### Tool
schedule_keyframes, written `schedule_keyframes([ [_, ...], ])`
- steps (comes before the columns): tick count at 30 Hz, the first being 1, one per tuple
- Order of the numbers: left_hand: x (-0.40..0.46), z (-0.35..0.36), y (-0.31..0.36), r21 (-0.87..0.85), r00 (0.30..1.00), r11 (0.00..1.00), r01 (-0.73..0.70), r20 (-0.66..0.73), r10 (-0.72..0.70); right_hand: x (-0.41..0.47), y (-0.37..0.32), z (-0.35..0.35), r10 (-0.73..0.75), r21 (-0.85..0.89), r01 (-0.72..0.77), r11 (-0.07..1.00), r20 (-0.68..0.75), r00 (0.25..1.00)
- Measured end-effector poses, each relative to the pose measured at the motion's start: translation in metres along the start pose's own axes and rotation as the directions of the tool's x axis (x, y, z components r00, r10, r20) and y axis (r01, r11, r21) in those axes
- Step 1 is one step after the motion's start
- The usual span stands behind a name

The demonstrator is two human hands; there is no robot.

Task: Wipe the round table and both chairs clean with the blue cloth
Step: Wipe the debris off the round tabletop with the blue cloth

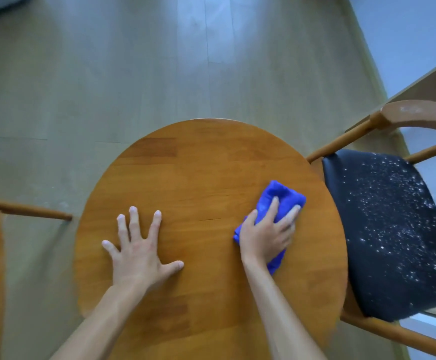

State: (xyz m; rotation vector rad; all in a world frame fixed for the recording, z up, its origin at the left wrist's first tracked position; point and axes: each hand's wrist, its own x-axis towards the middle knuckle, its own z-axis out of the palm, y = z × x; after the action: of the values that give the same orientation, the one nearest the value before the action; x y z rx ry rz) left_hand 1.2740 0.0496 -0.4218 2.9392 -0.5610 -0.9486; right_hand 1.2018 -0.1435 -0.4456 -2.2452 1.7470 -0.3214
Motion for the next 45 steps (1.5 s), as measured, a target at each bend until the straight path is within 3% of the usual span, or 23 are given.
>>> schedule_keyframes([
  [2, -0.002, -0.003, -0.006, -0.173, 0.999, 0.985, -0.004, -0.045, -0.003, -0.019, -0.049, 0.018, -0.268, -0.014, 0.269, 0.963, 0.038, 0.963],
  [4, -0.005, -0.009, -0.023, -0.41, 0.987, 0.912, 0.012, -0.139, -0.076, -0.056, -0.071, 0.026, -0.507, -0.012, 0.51, 0.86, 0.101, 0.856],
  [6, -0.007, -0.015, -0.044, -0.551, 0.967, 0.835, 0.008, -0.209, -0.147, -0.095, -0.054, 0.022, -0.749, 0.081, 0.753, 0.653, 0.216, 0.626],
  [8, -0.01, -0.019, -0.056, -0.606, 0.967, 0.795, -0.029, -0.217, -0.13, -0.111, -0.006, 0.007, -0.914, 0.207, 0.91, 0.358, 0.274, 0.298],
  [10, -0.014, -0.02, -0.059, -0.615, 0.975, 0.786, -0.061, -0.207, -0.086, -0.088, 0.044, -0.013, -0.959, 0.25, 0.964, 0.086, 0.283, 0.012],
  [11, -0.015, -0.02, -0.058, -0.62, 0.976, 0.781, -0.073, -0.204, -0.071, -0.067, 0.062, -0.022, -0.955, 0.241, 0.97, 0.018, 0.292, -0.055],
  [12, -0.017, -0.02, -0.057, -0.632, 0.977, 0.771, -0.082, -0.202, -0.062, -0.047, 0.074, -0.029, -0.952, 0.222, 0.974, 0.032, 0.303, -0.038],
  [13, -0.018, -0.019, -0.056, -0.647, 0.978, 0.757, -0.09, -0.203, -0.057, -0.029, 0.079, -0.032, -0.952, 0.192, 0.973, 0.131, 0.298, 0.069],
  [15, -0.022, -0.017, -0.055, -0.674, 0.975, 0.731, -0.107, -0.214, -0.054, -0.01, 0.062, -0.024, -0.845, 0.101, 0.858, 0.503, 0.267, 0.463],
  [16, -0.025, -0.015, -0.055, -0.686, 0.974, 0.718, -0.117, -0.221, -0.053, -0.011, 0.04, -0.016, -0.705, 0.05, 0.715, 0.697, 0.23, 0.671],
  [17, -0.027, -0.013, -0.057, -0.7, 0.973, 0.704, -0.125, -0.227, -0.052, -0.018, 0.011, -0.008, -0.545, 0.022, 0.551, 0.834, 0.182, 0.818],
  [18, -0.03, -0.011, -0.059, -0.715, 0.971, 0.686, -0.132, -0.233, -0.056, -0.03, -0.02, -0.001, -0.412, 0.015, 0.415, 0.91, 0.165, 0.896],
  [19, -0.033, -0.01, -0.062, -0.73, 0.968, 0.669, -0.14, -0.244, -0.063, -0.045, -0.047, 0.004, -0.348, 0.023, 0.35, 0.937, 0.173, 0.921],
  [22, -0.035, -0.012, -0.067, -0.73, 0.943, 0.662, -0.17, -0.315, -0.104, -0.108, -0.093, 0.015, -0.48, 0.098, 0.47, 0.877, 0.219, 0.85],
  [24, -0.034, -0.016, -0.064, -0.719, 0.922, 0.674, -0.17, -0.358, -0.149, -0.145, -0.094, 0.011, -0.628, 0.219, 0.591, 0.777, 0.351, 0.695],
  [26, -0.028, -0.018, -0.055, -0.674, 0.913, 0.722, -0.156, -0.377, -0.154, -0.137, -0.078, -0.003, -0.715, 0.421, 0.579, 0.698, 0.452, 0.534],
  [27, -0.024, -0.017, -0.048, -0.638, 0.916, 0.756, -0.145, -0.375, -0.141, -0.118, -0.064, -0.009, -0.73, 0.452, 0.573, 0.683, 0.443, 0.52],
  [28, -0.018, -0.014, -0.039, -0.602, 0.926, 0.789, -0.12, -0.355, -0.13, -0.094, -0.046, -0.015, -0.704, 0.418, 0.566, 0.711, 0.42, 0.573],
  [31, -0.002, 0.0, -0.002, -0.529, 0.948, 0.848, 0.02, -0.26, -0.185, -0.023, 0.021, -0.023, -0.542, 0.075, 0.556, 0.828, 0.364, 0.758],
  [34, 0.006, 0.008, 0.03, -0.395, 0.92, 0.912, 0.115, -0.304, -0.247, -0.011, 0.056, -0.013, -0.545, -0.076, 0.615, 0.785, 0.387, 0.744],
  [39, -0.004, 0.029, 0.073, -0.121, 0.893, 0.984, -0.134, -0.444, 0.067, -0.01, 0.064, -0.001, -0.603, -0.067, 0.642, 0.764, 0.279, 0.747],
  [42, -0.02, 0.042, 0.092, -0.041, 0.868, 0.958, -0.283, -0.436, 0.238, -0.01, 0.065, 0.001, -0.635, -0.055, 0.66, 0.749, 0.225, 0.739],
  [45, -0.022, 0.039, 0.066, -0.014, 0.781, 0.9, -0.436, -0.503, 0.371, -0.011, 0.064, 0.001, -0.634, -0.047, 0.656, 0.753, 0.218, 0.742],
])
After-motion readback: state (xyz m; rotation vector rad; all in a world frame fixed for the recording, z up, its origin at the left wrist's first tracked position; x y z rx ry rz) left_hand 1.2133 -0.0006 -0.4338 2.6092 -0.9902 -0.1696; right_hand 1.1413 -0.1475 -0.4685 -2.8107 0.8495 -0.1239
